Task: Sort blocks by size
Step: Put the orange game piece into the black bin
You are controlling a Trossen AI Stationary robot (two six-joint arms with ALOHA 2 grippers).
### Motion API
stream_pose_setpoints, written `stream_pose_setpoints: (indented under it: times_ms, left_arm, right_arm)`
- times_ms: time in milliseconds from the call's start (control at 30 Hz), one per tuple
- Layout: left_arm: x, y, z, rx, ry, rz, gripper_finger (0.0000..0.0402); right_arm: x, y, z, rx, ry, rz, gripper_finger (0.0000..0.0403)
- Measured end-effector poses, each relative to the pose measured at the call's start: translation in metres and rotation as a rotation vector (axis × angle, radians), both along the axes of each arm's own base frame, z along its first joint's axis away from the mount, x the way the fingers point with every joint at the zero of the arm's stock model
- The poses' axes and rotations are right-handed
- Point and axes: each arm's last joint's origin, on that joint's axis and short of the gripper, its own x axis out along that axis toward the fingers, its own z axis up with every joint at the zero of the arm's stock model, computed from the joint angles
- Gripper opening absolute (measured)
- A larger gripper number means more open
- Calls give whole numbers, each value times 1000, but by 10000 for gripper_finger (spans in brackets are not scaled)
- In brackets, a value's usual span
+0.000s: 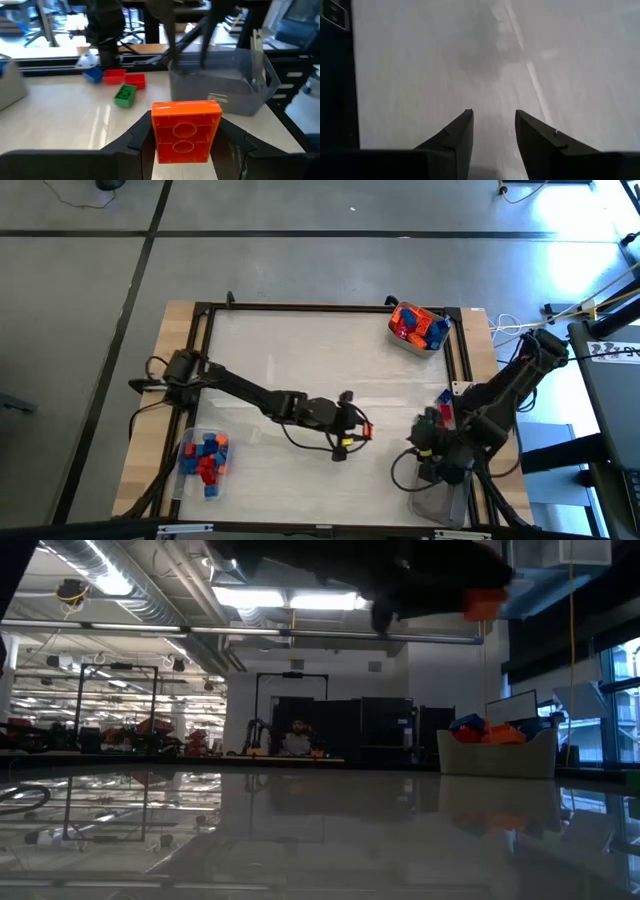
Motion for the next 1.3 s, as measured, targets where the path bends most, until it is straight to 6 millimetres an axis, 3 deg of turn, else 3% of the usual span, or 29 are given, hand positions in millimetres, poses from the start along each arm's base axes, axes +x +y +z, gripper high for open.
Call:
stream_pose_setpoints:
  times_ms: [700,1300]
  left_arm:
    - [98,-57,-24,16,-167,-155,131]
    - [148,-62,-67,-43,-279,-187,131]
  right_arm:
    - [-63,43,-9,275,75,-242,126]
    - [-66,51,-18,249,72,-271,127]
